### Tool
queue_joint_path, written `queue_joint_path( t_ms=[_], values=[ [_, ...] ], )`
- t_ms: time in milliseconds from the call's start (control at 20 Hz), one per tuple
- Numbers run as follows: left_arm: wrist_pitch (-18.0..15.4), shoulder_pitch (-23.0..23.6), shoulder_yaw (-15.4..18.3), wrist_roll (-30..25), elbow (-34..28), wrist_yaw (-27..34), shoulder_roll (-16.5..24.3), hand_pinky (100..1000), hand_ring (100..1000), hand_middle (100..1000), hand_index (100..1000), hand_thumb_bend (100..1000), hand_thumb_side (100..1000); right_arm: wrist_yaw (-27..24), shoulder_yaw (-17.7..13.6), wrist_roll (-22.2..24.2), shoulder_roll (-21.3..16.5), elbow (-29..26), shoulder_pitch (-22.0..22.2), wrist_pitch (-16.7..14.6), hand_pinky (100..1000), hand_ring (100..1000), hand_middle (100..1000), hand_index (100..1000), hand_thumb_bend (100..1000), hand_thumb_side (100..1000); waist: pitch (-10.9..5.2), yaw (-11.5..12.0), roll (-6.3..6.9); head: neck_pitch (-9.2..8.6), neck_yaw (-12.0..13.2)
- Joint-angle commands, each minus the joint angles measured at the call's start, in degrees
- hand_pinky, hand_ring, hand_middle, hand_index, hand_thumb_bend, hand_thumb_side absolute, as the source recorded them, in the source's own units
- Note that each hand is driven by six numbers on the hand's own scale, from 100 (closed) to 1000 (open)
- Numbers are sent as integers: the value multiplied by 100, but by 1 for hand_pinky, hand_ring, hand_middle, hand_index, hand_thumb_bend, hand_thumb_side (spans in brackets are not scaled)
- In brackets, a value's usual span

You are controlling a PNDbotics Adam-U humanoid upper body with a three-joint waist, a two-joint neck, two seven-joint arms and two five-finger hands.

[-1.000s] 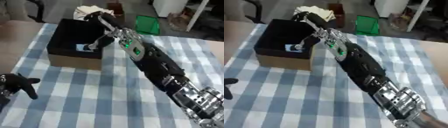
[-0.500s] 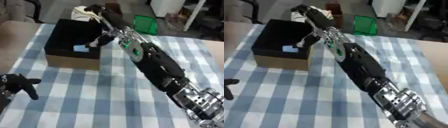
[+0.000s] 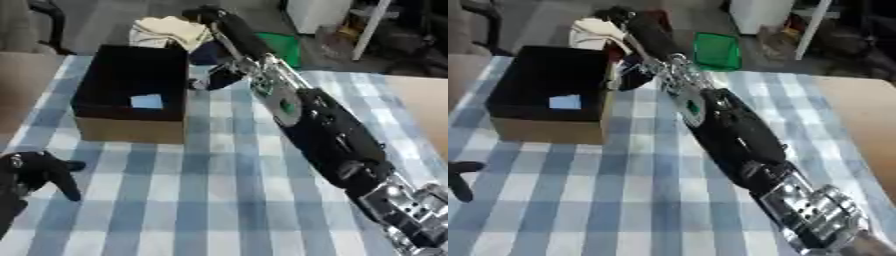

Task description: Pick up objects on the table and place them in the box.

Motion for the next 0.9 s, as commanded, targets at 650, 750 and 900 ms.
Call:
queue_joint_path(
  t_ms=[650,750,900],
  values=[
    [-76,366,420,469,98,-353,-29,883,569,562,733,195,870,-1490,-156,133,-1104,-2451,1410,644,702,992,755,932,430,187,-126,-800,267,554,458],
    [-84,412,448,509,114,-410,-36,883,568,563,733,195,874,-1675,-140,119,-1200,-2714,1641,740,700,996,754,935,396,206,-120,-864,284,614,492],
    [-95,493,505,575,143,-496,-46,884,564,559,732,198,882,-1965,-185,47,-1312,-3022,1992,837,695,998,748,936,369,218,-104,-960,308,672,606]
  ],
)
